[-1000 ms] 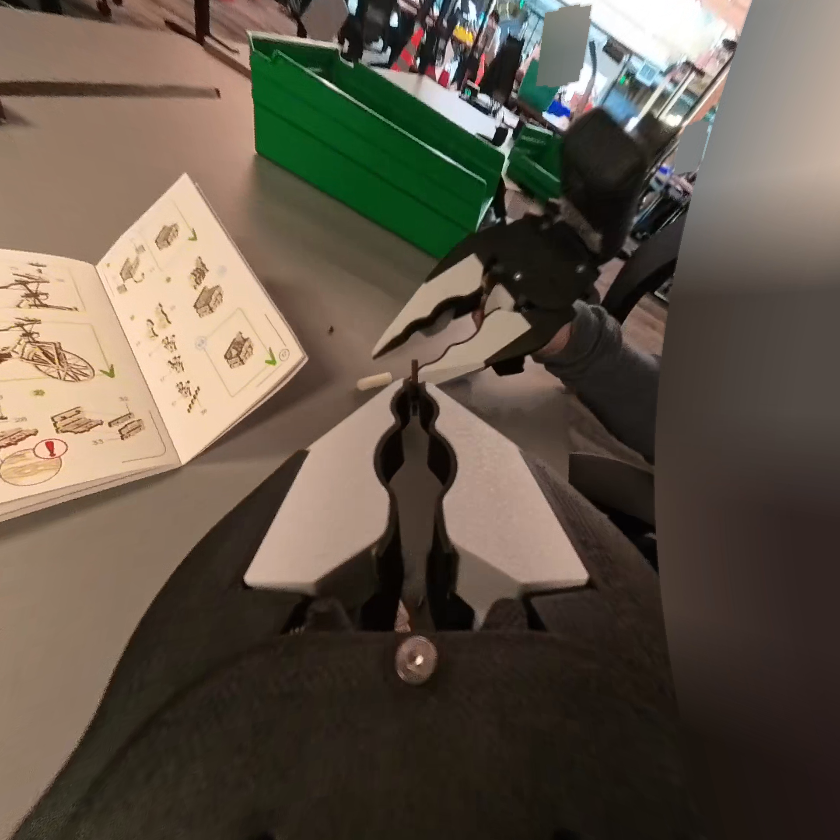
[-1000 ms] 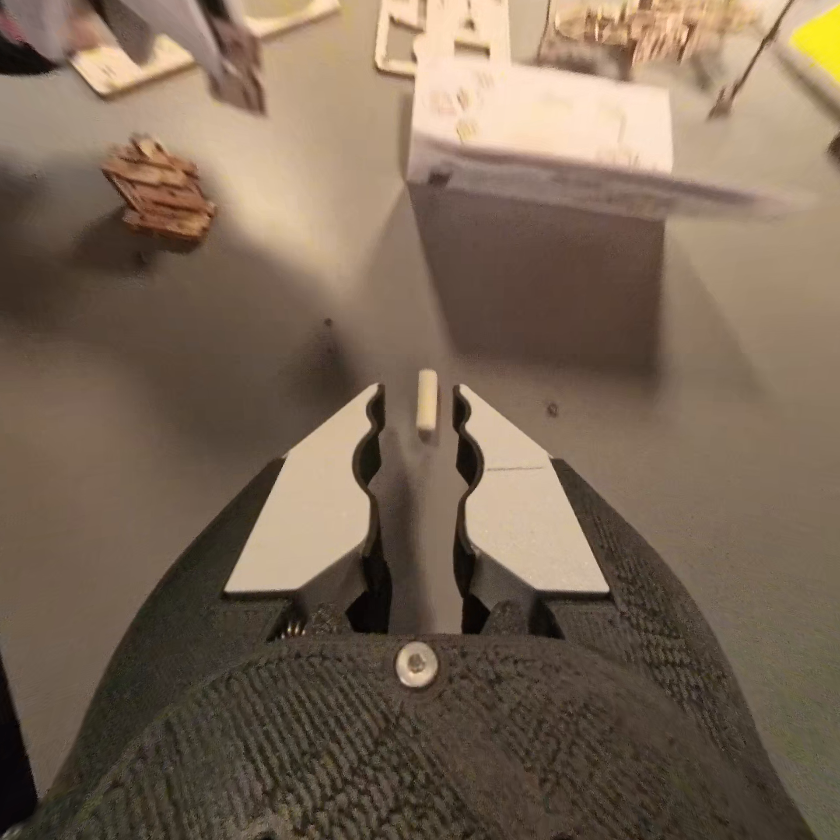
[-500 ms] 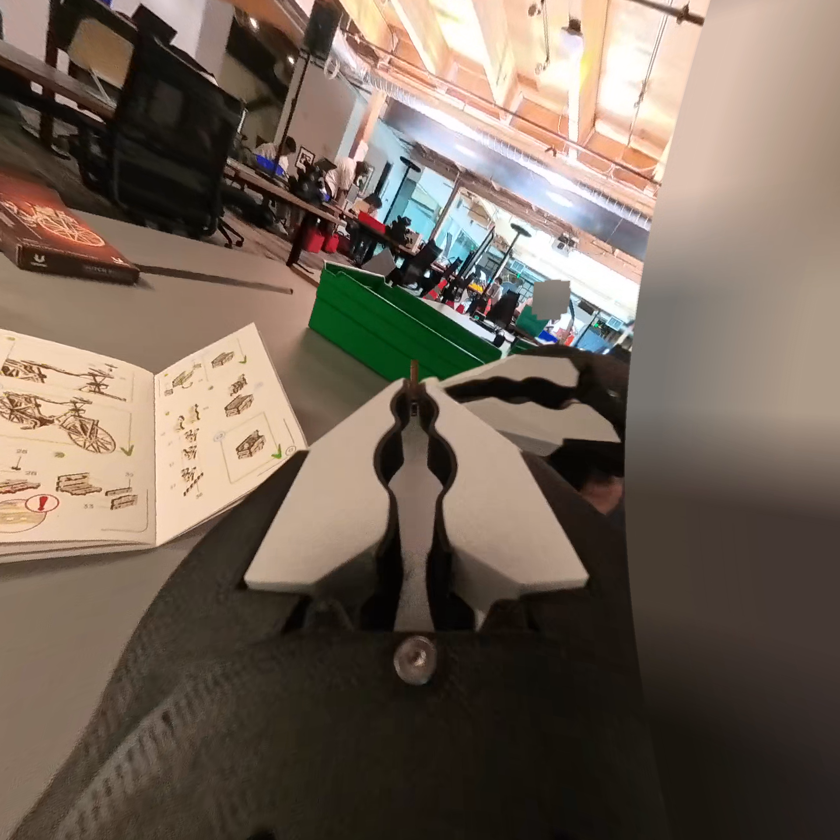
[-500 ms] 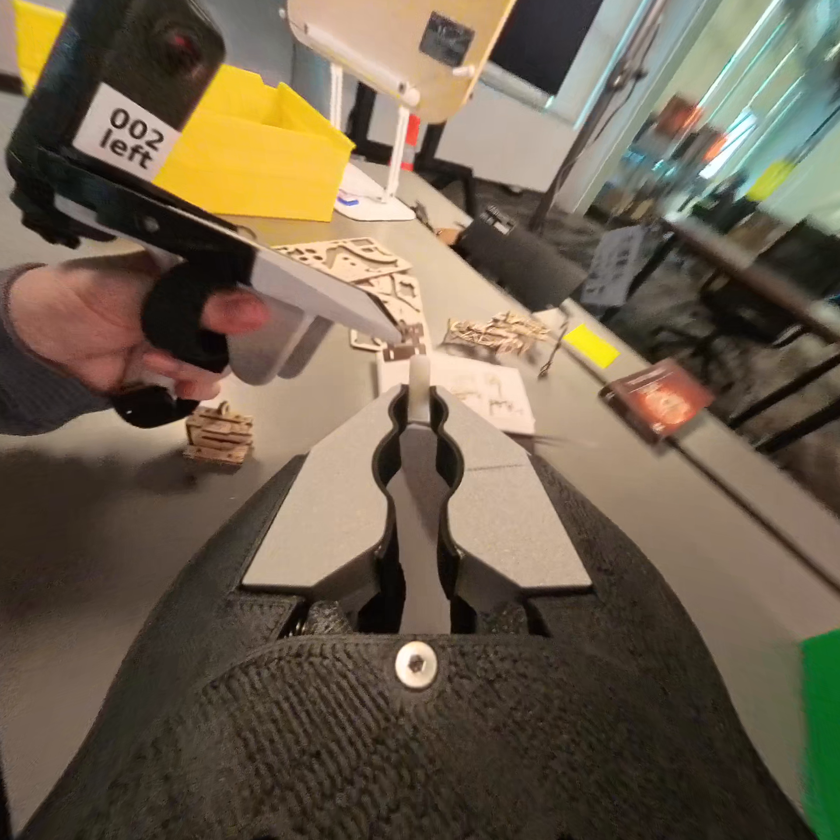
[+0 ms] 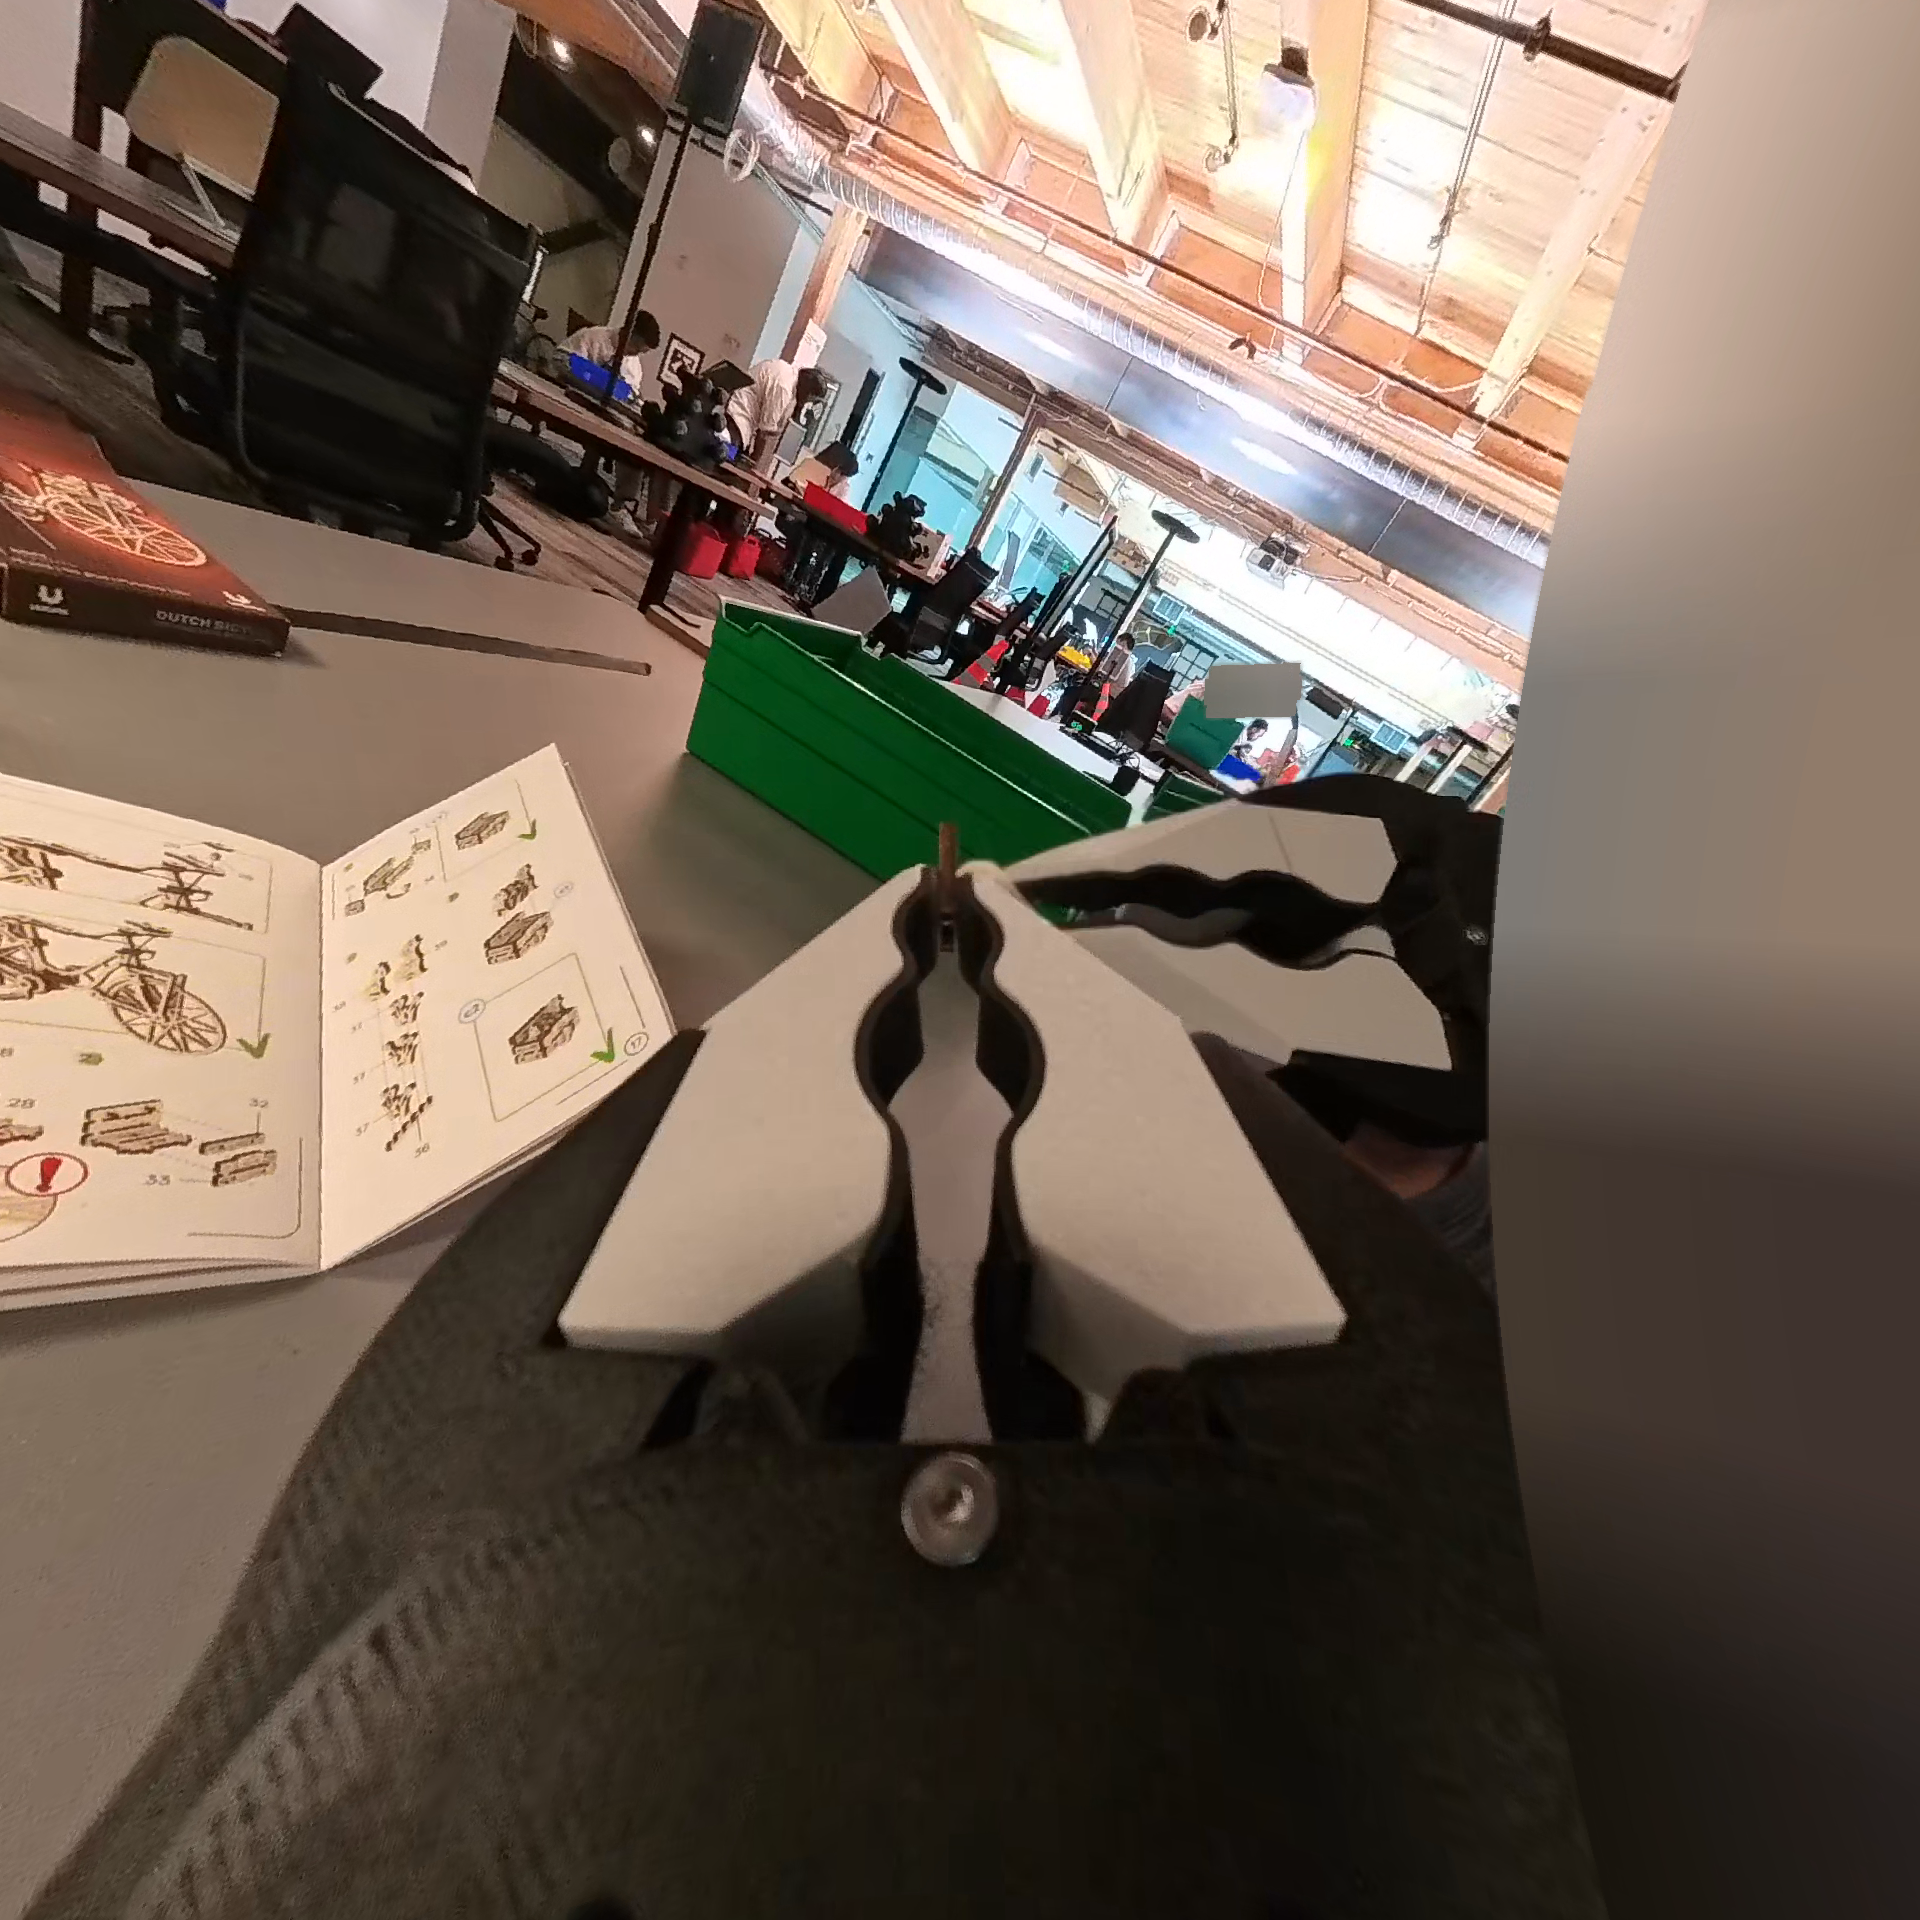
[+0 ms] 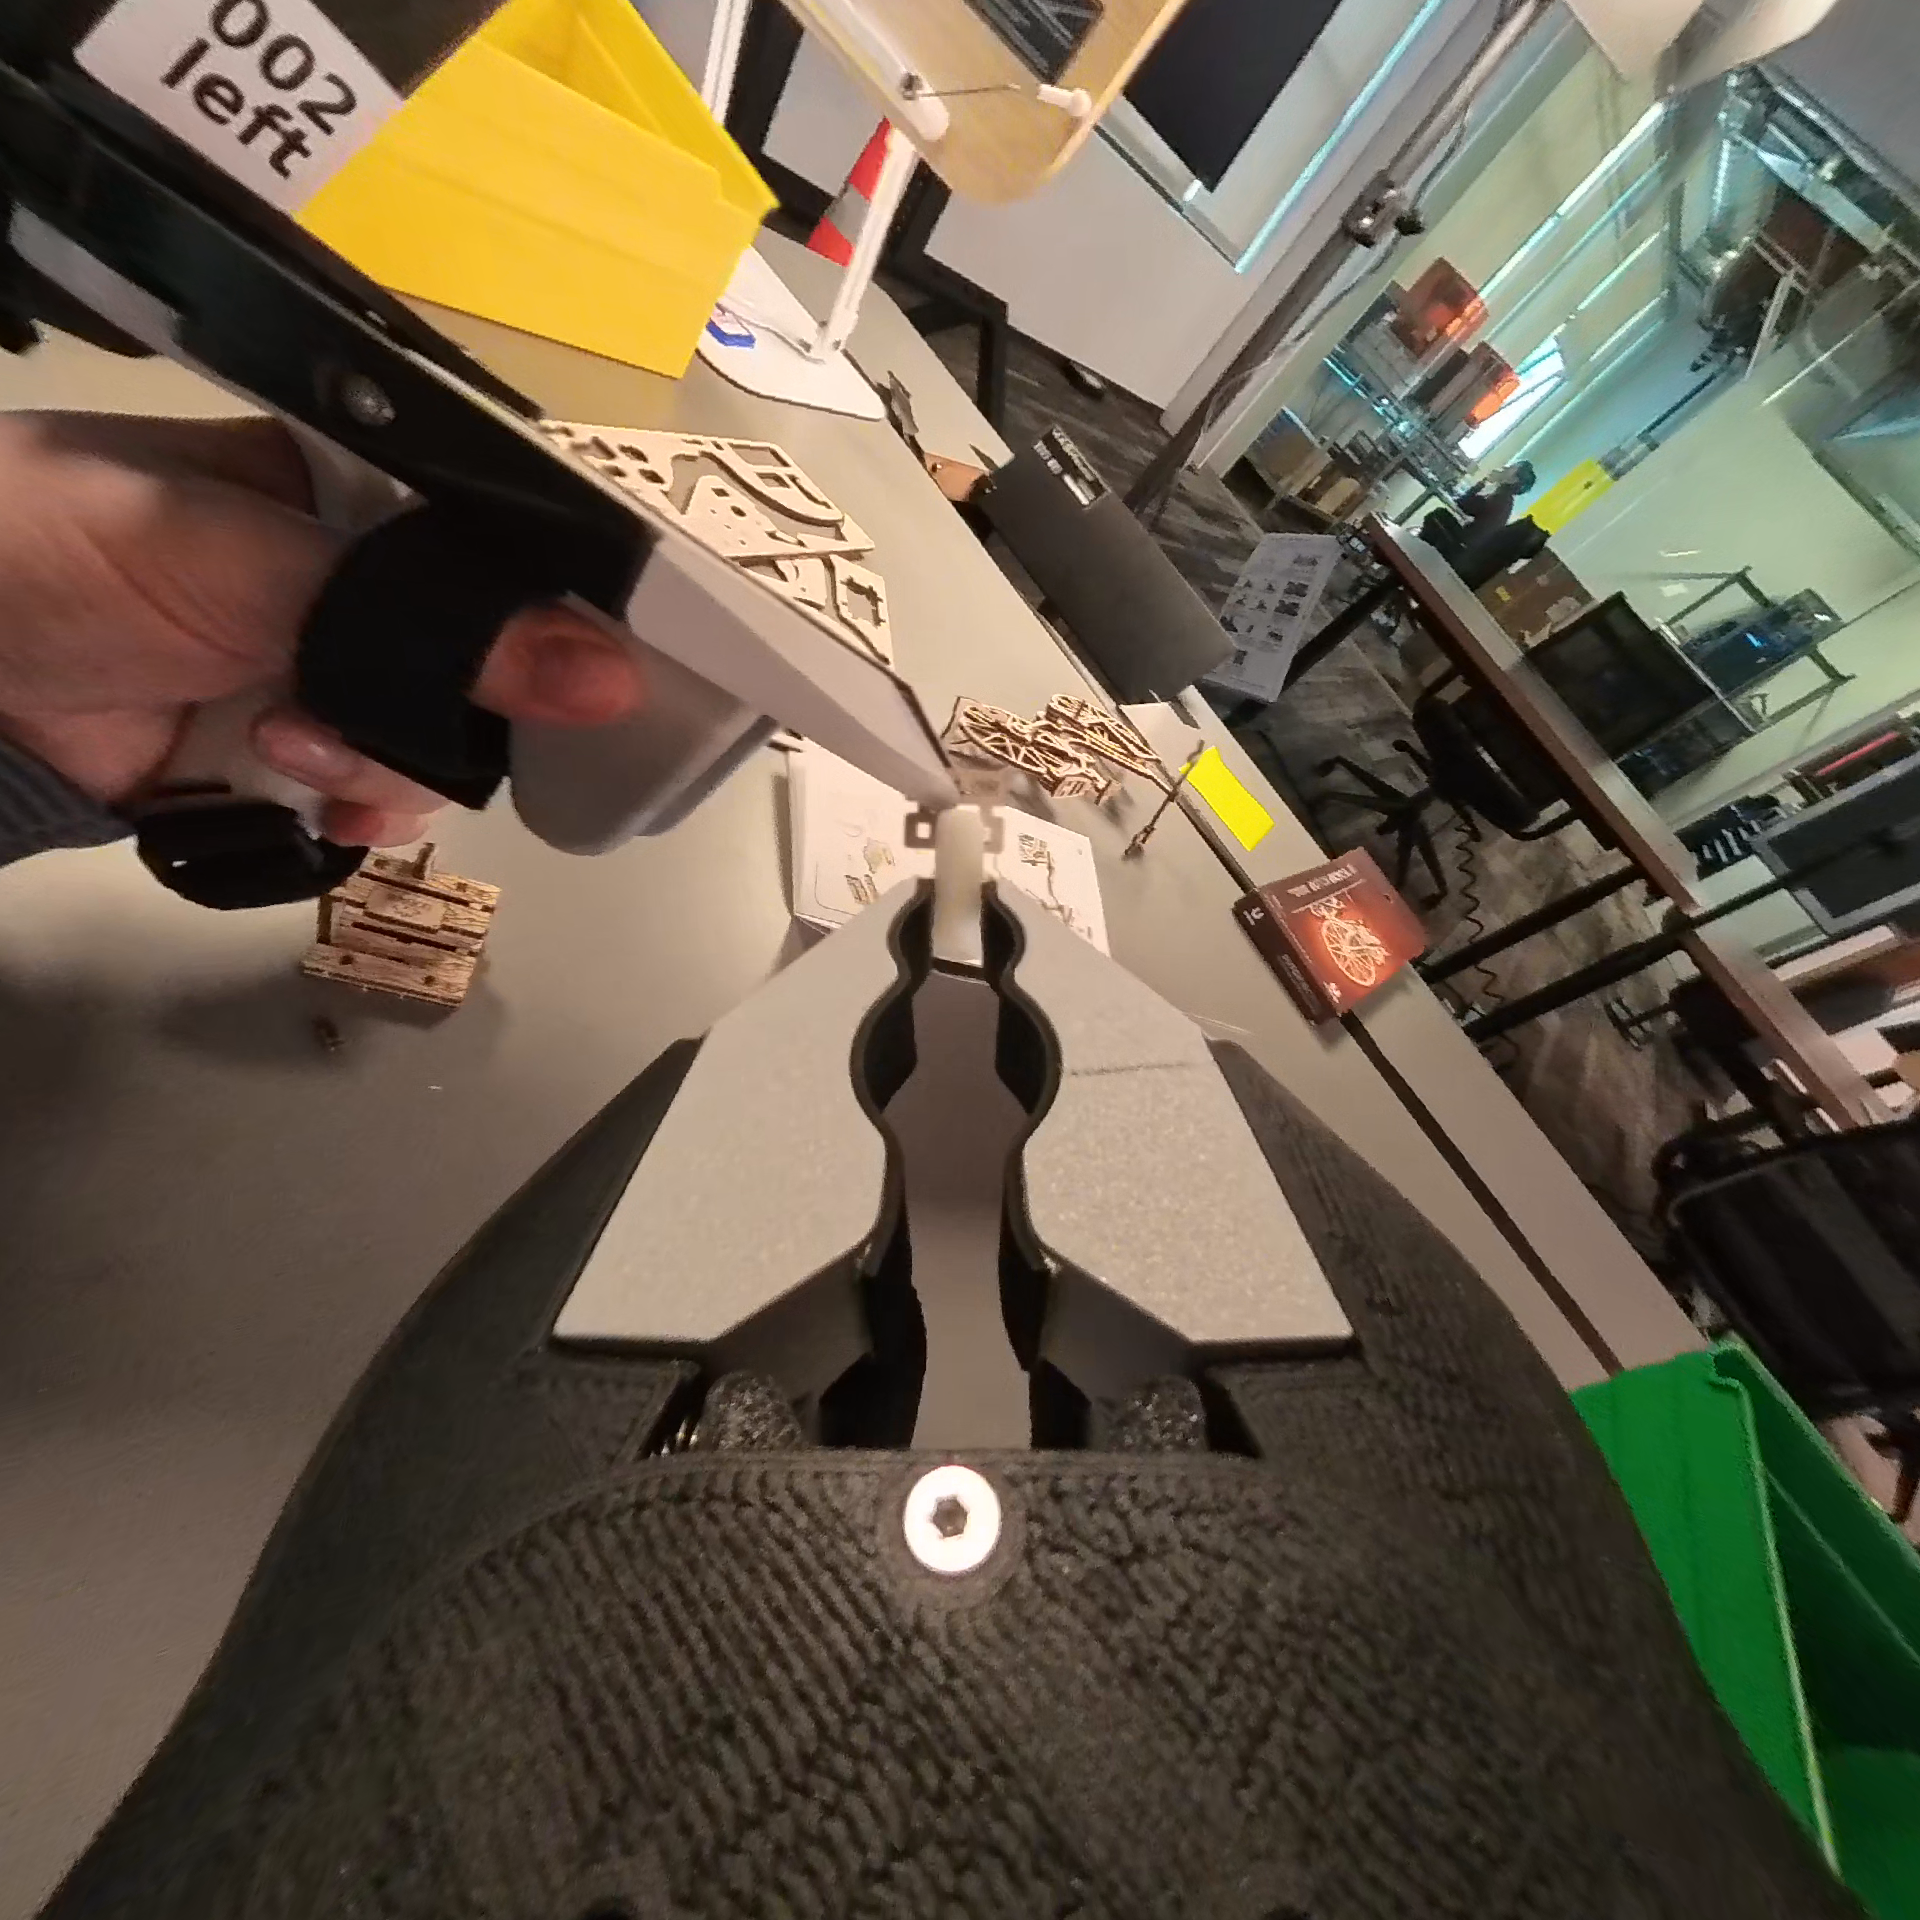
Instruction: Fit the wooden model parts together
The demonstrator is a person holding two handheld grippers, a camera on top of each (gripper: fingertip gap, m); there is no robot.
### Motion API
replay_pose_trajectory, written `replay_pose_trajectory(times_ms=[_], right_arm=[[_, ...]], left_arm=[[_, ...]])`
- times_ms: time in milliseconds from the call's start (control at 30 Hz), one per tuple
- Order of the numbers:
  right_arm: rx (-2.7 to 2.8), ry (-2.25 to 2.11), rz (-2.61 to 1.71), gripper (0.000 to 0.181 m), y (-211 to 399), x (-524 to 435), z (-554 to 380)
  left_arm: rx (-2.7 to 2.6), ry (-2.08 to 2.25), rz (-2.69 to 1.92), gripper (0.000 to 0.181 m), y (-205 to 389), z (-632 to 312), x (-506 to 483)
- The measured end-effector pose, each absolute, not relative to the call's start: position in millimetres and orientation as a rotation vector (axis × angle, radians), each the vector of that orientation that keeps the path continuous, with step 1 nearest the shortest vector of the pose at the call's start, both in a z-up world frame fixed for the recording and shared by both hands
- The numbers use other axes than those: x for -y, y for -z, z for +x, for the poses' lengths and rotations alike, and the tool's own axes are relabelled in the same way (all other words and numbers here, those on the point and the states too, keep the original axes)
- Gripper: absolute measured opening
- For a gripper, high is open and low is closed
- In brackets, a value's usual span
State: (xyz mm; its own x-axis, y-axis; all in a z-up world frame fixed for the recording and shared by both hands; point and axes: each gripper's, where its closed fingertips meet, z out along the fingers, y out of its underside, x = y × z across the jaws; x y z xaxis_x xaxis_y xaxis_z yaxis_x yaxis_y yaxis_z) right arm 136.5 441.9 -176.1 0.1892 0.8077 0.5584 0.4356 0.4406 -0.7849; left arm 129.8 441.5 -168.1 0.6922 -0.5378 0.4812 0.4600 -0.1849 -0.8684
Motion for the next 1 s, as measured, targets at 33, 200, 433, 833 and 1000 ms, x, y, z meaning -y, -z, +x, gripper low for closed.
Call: replay_pose_trajectory(times_ms=[33, 200, 433, 833, 1000], right_arm=[[1.451, -0.370, -1.172, 0.007, 177.4, -439.9, 135.7], [1.446, -0.327, -1.163, 0.007, 176.5, -442.7, 137.0], [1.479, -0.277, -1.134, 0.007, 178.9, -438.8, 135.5], [1.416, -0.188, -1.166, 0.007, 174.5, -449.0, 139.2], [1.431, -0.189, -1.239, 0.007, 186.6, -455.5, 143.4]], left_arm=[[-0.069, 0.887, -1.515, 0.001, 168.2, 129.8, -441.6], [-0.069, 0.884, -1.516, 0.001, 167.5, 130.0, -441.5], [-0.065, 0.894, -1.513, 0.001, 166.5, 130.1, -441.8], [-0.071, 0.902, -1.515, 0.001, 167.7, 131.0, -440.9], [-0.076, 0.861, -1.523, 0.001, 169.5, 127.6, -441.2]])
